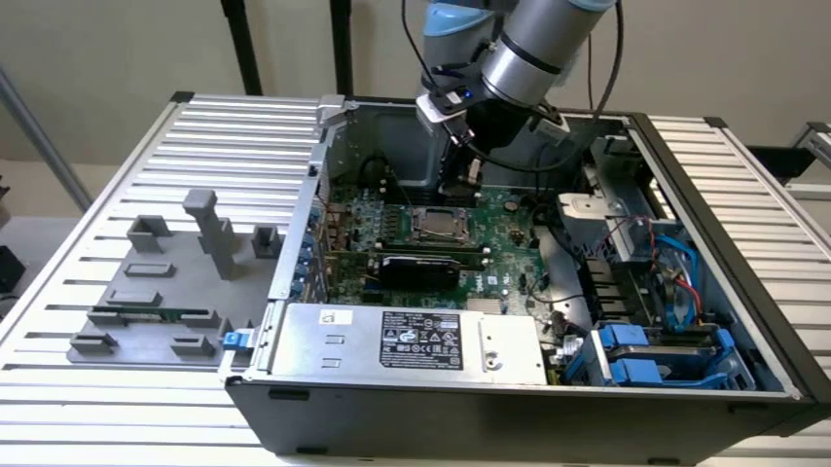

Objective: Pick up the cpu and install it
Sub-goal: 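Close the cpu cover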

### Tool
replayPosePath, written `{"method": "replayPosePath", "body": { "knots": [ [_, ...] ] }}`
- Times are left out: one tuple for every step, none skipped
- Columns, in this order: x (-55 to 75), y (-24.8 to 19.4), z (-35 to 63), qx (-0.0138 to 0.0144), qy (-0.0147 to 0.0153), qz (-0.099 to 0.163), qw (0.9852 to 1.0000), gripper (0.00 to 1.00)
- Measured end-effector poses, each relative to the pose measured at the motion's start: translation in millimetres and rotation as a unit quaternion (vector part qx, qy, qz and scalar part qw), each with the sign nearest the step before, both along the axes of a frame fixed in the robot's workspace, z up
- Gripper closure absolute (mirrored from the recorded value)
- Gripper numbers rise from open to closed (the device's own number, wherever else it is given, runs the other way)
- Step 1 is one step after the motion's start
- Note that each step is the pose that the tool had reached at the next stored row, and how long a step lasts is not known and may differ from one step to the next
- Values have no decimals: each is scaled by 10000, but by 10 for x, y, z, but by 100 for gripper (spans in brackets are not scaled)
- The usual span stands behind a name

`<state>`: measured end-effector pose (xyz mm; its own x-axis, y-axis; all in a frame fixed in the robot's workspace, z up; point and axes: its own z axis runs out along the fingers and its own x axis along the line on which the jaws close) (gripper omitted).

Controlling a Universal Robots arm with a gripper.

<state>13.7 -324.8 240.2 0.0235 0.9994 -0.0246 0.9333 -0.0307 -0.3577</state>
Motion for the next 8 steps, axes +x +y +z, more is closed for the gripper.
{"method": "replayPosePath", "body": {
  "knots": [
    [-40,0,-12,-1,5,0,10000,89],
    [-83,-1,-30,0,7,0,10000,89],
    [-132,-4,-49,0,7,0,10000,89],
    [-177,-6,-68,1,7,0,10000,89],
    [-222,-8,-85,0,7,0,10000,89],
    [-267,-9,-100,1,6,0,10000,89],
    [-312,-9,-109,1,7,0,10000,89],
    [-356,-9,-117,2,7,0,10000,89]
  ]
}}
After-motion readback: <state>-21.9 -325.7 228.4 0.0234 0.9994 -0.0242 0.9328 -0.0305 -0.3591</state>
